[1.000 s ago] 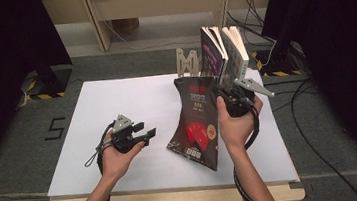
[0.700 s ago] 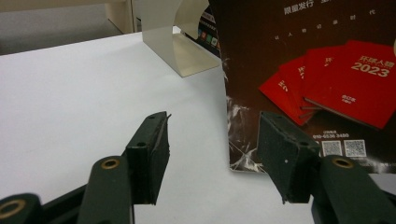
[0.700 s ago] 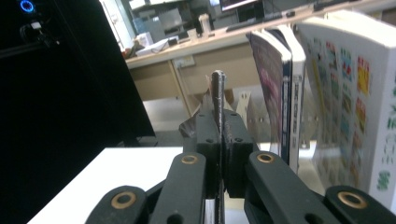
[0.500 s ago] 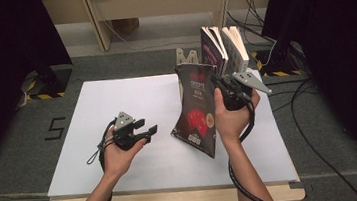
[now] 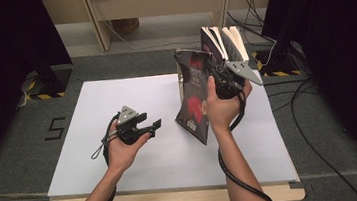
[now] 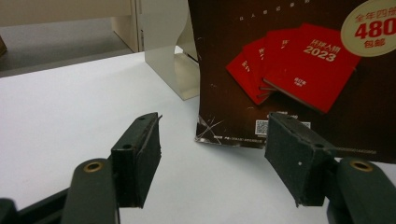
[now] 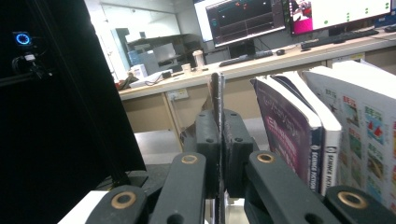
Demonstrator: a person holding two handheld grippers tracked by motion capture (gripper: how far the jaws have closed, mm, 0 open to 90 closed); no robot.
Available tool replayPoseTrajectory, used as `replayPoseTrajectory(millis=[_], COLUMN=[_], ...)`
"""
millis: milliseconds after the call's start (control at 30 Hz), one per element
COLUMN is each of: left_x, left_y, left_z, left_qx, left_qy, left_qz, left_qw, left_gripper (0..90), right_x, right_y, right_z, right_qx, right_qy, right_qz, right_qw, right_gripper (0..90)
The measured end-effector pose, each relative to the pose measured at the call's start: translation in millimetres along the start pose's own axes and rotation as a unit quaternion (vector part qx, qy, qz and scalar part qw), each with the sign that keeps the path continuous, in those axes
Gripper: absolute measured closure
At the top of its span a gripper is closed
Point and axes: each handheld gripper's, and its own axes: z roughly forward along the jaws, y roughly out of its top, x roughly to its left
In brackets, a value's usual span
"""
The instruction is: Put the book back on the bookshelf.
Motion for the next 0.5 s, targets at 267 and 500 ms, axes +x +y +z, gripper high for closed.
replayPoseTrajectory(millis=[267, 500], left_x=[-8.5, -30.5], left_y=[21.2, 41.8], left_z=[8.3, 23.1], left_qx=[-0.008, -0.014], left_qy=[-0.007, -0.037], left_qz=[0.004, -0.002], left_qw=[0.9999, 0.9992], left_gripper=[34.0, 32.8], right_x=[5.1, 7.0], right_y=[-12.1, -18.0], right_z=[6.6, 0.6], right_qx=[0.02, 0.021], right_qy=[-0.003, 0.006], right_qz=[-0.005, -0.005], right_qw=[0.9998, 0.9998], right_gripper=[87.6, 87.5])
